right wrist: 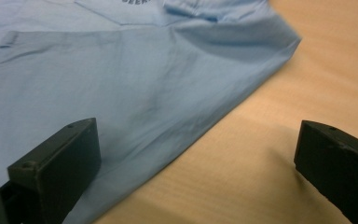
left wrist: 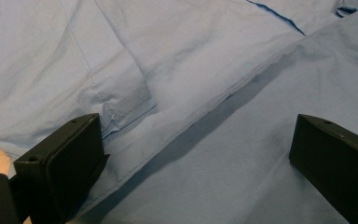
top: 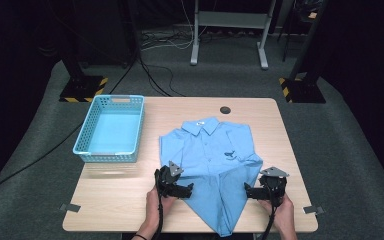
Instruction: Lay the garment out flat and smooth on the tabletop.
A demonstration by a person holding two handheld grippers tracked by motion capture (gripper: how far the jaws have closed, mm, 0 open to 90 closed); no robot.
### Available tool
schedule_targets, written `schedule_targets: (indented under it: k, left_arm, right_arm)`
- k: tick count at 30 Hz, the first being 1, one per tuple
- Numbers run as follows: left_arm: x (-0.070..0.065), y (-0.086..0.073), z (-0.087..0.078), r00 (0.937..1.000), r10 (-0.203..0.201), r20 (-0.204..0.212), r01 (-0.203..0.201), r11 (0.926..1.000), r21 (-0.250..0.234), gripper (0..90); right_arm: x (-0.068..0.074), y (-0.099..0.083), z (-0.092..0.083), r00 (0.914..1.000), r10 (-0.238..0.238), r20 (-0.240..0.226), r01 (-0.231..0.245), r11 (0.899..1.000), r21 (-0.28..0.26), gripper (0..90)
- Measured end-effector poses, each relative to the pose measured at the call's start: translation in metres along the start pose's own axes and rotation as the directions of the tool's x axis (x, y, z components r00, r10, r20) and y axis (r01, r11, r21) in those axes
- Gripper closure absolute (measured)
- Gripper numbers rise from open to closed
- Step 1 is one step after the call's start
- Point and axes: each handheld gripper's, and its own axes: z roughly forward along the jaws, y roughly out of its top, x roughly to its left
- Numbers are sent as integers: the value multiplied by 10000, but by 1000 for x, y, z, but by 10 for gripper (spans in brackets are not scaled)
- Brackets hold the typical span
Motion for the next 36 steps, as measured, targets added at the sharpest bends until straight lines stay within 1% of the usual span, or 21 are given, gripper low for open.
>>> schedule_targets:
  k: [1, 2, 3, 4, 5, 6, 7, 8, 9, 10, 13, 14, 15, 16, 19, 20, 23, 29, 32, 35, 36]
  left_arm:
    - [0, 0, 0, 10000, 0, 0, 0, 10000, 0, 26]
    - [0, 0, 0, 10000, 43, 27, -43, 10000, 11, 26]
    - [0, 0, 0, 10000, 43, 27, -43, 10000, 11, 25]
    - [1, 1, 1, 10000, 56, 43, -56, 10000, 6, 25]
    - [1, 1, 1, 10000, 56, 43, -56, 10000, 6, 24]
    - [2, 1, 1, 9999, 128, 68, -128, 9999, 21, 24]
    - [2, 1, 1, 9999, 128, 68, -128, 9999, 21, 24]
    - [2, 2, 2, 9998, 133, 113, -133, 9999, 12, 24]
    - [2, 2, 2, 9998, 133, 113, -133, 9999, 12, 24]
    - [3, 2, 2, 9998, 140, 125, -140, 9999, 12, 24]
    - [3, 2, 2, 9998, 131, 115, -131, 9999, 1, 24]
    - [3, 2, 2, 9998, 136, 116, -136, 9999, 4, 24]
    - [3, 2, 2, 9998, 136, 116, -136, 9999, 4, 24]
    - [3, 2, 2, 9998, 140, 107, -140, 9999, 6, 23]
    - [3, 2, 2, 9999, 137, 105, -137, 9999, 4, 23]
    - [4, 2, 3, 9998, 175, 103, -175, 9998, 11, 22]
    - [4, 3, 3, 9998, 172, 77, -172, 9998, 22, 21]
    - [5, 3, 3, 9998, 160, 77, -161, 9999, 15, 21]
    - [5, 2, 2, 9998, 189, 70, -189, 9998, 17, 22]
    - [6, 2, 2, 9998, 169, 61, -169, 9999, 10, 21]
    - [6, 1, 1, 9999, 150, 40, -150, 9999, 16, 22]
  right_arm:
    - [0, 0, 0, 10000, 0, 0, 0, 10000, 0, 0]
    - [3, 3, -1, 9990, -350, 284, 348, 9994, 51, 0]
    - [3, 3, -1, 9990, -350, 284, 348, 9994, 51, 0]
    - [6, 8, 0, 9976, -567, 385, 554, 9979, 339, 0]
    - [6, 8, 0, 9976, -567, 385, 554, 9979, 339, 0]
    - [7, 15, 2, 9993, -352, -87, 354, 9988, 335, 0]
    - [7, 15, 2, 9993, -352, -87, 354, 9988, 335, 0]
    - [9, 23, 7, 9981, -189, -582, 206, 9994, 282, 0]
    - [9, 23, 7, 9981, -189, -582, 206, 9994, 282, 0]
    - [13, 32, 15, 9987, -372, -363, 385, 9986, 374, 0]
    - [15, 38, 22, 9987, -357, -362, 371, 9986, 387, 0]
    - [18, 44, 31, 9985, -413, -363, 437, 9967, 678, 0]
    - [18, 44, 31, 9985, -413, -363, 437, 9967, 678, 0]
    - [19, 45, 36, 9983, -399, -420, 431, 9959, 792, 0]
    - [18, 43, 37, 9985, -283, -463, 316, 9970, 711, 0]
    - [18, 39, 36, 9992, 21, -395, -1, 9986, 527, 0]
    - [19, 33, 32, 9994, 75, -332, -63, 9994, 336, 0]
    - [24, 24, 24, 9996, 182, -198, -177, 9995, 260, 0]
    - [30, 17, 16, 9994, 343, -39, -342, 9991, 243, 2]
    - [34, 13, 12, 9992, 396, 3, -396, 9989, 244, 3]
    - [37, 10, 9, 9993, 383, 9, -383, 9990, 233, 4]
